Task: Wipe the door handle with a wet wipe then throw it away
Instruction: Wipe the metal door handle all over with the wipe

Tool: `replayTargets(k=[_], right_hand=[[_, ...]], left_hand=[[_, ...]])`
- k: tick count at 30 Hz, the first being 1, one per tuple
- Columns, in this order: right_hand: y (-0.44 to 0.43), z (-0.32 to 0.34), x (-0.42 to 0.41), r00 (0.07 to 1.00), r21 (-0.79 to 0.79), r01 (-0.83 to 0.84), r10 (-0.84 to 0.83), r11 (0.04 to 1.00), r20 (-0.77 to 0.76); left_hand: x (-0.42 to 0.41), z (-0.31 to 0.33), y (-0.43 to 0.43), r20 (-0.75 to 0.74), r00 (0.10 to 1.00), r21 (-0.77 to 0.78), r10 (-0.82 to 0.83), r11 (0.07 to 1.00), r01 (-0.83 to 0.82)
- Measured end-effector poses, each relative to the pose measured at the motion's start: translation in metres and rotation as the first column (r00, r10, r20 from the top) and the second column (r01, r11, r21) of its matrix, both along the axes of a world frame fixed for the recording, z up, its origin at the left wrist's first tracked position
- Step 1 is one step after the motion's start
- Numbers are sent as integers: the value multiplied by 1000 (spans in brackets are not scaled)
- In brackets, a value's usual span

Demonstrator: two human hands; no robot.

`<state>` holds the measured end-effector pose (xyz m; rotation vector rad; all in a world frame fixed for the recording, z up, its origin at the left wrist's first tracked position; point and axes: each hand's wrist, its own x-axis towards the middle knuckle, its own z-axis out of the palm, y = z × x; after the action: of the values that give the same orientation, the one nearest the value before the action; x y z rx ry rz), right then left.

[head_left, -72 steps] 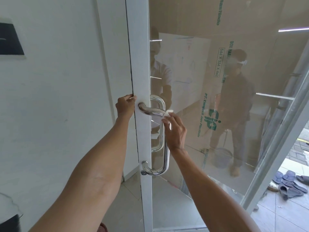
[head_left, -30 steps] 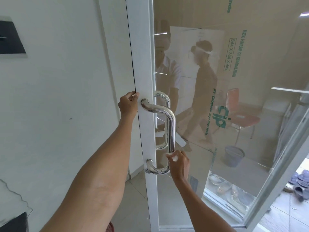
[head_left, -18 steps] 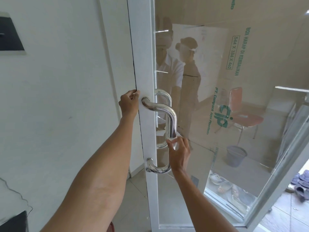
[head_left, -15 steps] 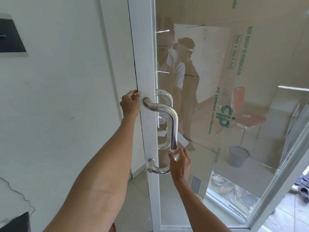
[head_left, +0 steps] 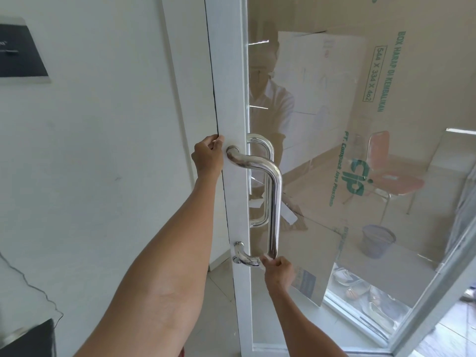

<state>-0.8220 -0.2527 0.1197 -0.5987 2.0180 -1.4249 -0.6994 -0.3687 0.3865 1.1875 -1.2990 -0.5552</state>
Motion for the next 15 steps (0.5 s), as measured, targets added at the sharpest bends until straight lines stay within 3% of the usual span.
replayTargets(k=[4,7,8,9,10,11,12,13,15], right_hand=[[-1,-1,24,899,75,-45,7,996,439],[-5,6,47,791,-10,-132,112,991,602],[-6,9,54,834,-29,-152,144,988,533],[-6,11,59,916,-39,-177,180,983,359],[-5,12,63,968,-45,-213,217,976,126],[-2,14,64,961,-58,-255,246,965,-125],[-1,15,63,886,-65,-290,242,955,-395],[-1,13,59,726,-55,-322,209,945,-655],[-3,13,47,297,88,-336,194,938,-935]], left_hand=[[3,-2,0,-4,1000,1,-24,1000,24],[5,-2,1,9,999,-4,-38,999,38],[6,-1,2,15,999,-5,-37,999,37],[6,-1,2,21,999,-6,-36,999,36],[6,-1,2,27,999,-7,-35,999,35],[7,-1,3,30,999,-7,-34,999,34],[7,-1,2,30,999,-6,-30,1000,30],[8,-2,2,28,999,-5,-26,1000,26],[8,-2,2,25,1000,-8,-18,1000,19]])
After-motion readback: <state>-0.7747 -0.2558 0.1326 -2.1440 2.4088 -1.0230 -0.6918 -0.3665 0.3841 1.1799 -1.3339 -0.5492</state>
